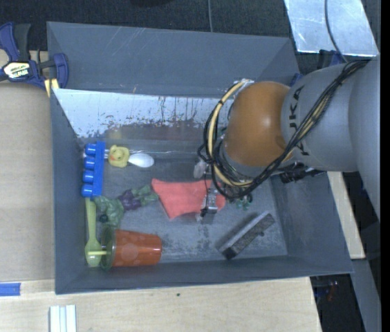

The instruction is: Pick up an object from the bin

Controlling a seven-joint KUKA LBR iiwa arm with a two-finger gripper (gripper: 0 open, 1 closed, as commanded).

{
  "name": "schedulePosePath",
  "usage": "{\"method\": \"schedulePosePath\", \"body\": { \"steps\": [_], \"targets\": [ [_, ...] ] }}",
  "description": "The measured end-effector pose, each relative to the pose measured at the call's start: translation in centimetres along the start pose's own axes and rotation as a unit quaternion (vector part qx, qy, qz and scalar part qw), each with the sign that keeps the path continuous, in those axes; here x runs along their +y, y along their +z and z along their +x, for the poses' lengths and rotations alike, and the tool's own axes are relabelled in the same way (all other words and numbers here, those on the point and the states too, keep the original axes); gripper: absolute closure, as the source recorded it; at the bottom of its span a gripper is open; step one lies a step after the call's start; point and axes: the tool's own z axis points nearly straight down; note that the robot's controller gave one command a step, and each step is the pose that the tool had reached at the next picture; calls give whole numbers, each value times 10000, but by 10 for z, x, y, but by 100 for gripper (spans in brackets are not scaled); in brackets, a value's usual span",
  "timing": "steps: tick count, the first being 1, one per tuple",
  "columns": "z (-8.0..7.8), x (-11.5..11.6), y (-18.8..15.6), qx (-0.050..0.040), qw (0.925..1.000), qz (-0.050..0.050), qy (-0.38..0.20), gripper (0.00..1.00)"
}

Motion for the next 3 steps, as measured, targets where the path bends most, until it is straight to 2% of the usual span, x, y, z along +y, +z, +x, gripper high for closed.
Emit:
{"method": "schedulePosePath", "body": {
  "steps": [1, 2, 3],
  "targets": [
    [-1, 30, 20, -3, 10000, -11, 28, 100],
    [-1, 30, 20, -3, 10000, -11, 28, 100],
    [15, 28, -41, 16, 10000, -8, 8, 100]
  ]
}}
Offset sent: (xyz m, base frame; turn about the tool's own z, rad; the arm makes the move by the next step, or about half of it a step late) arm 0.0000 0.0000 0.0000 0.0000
